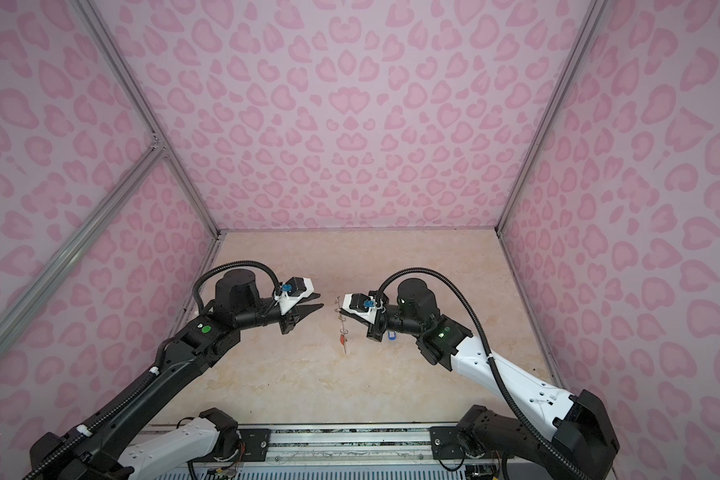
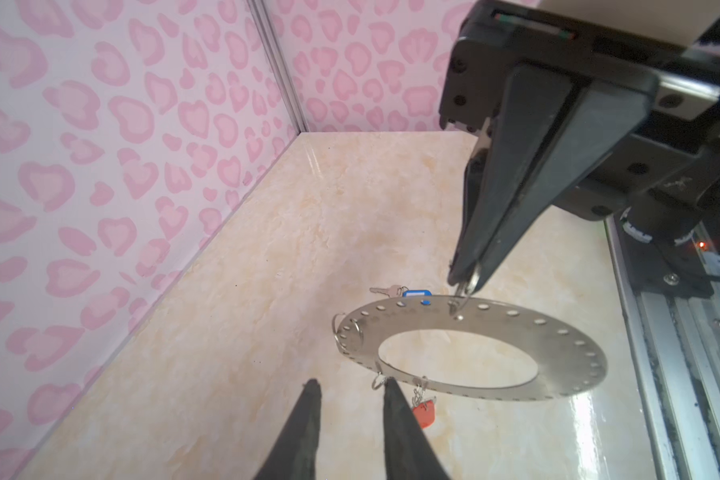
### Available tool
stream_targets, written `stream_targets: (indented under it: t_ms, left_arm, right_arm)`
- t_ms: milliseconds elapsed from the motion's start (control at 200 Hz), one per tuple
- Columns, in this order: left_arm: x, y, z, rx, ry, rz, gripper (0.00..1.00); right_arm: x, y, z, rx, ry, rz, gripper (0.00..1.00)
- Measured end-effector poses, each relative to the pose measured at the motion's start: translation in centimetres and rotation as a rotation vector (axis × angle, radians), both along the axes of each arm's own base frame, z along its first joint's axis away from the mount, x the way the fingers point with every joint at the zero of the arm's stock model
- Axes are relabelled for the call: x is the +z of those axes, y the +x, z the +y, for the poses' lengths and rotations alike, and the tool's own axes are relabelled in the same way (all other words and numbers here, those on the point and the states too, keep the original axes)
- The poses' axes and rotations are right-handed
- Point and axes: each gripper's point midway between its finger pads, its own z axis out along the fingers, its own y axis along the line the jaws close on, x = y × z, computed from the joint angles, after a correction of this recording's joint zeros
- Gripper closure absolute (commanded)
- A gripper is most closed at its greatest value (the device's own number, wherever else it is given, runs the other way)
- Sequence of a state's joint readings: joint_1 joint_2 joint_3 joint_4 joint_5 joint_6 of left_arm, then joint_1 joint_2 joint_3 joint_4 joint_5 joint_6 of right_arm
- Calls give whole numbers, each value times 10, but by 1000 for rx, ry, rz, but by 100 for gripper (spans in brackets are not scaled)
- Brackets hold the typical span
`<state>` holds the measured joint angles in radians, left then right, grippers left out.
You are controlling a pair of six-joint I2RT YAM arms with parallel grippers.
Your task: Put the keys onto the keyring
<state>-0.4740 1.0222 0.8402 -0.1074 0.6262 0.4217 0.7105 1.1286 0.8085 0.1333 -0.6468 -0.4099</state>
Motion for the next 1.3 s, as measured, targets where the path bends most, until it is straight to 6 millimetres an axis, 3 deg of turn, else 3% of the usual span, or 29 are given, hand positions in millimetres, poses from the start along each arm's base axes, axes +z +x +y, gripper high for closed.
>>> stream_targets:
  t_ms: [240,620,1300]
  left_arm:
    - [16,-12,-13,-112,-161,13,73]
    - [23,-24,-19,-198,-215,12,75]
    - [28,-29,-24,-242,-226,3,97]
  right_arm:
    - [14,2,7,27,83,11,100]
    - [28,1,14,62,146,17,100]
    - [32,-3,18,103,165,34,100]
